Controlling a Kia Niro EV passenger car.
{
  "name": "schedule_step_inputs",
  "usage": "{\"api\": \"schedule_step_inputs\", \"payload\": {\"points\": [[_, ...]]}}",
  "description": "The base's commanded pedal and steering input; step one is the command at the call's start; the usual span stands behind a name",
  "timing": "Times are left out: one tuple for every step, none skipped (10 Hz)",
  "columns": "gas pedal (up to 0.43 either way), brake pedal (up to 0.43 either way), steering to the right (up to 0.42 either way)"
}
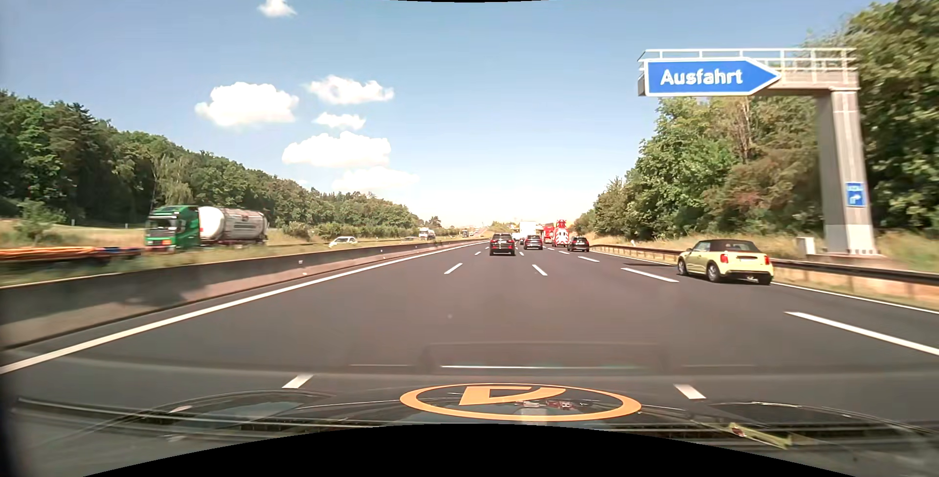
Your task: Follow the waypoints while adhering to traffic rules and regulations
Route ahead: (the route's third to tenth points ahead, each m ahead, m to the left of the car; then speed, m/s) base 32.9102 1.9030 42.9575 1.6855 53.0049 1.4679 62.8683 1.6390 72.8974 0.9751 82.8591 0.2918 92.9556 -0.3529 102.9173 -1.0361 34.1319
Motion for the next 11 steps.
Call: {"api": "schedule_step_inputs", "payload": {"points": [[0.268, 0.000, 0.001], [0.268, 0.000, 0.001], [0.268, 0.000, 0.001], [0.268, 0.000, 0.001], [0.268, 0.000, 0.001], [0.268, 0.000, 0.001], [0.268, 0.000, 0.001], [0.268, 0.000, 0.001], [0.268, 0.000, 0.002], [0.268, 0.000, 0.001], [0.268, 0.000, 0.002]]}}
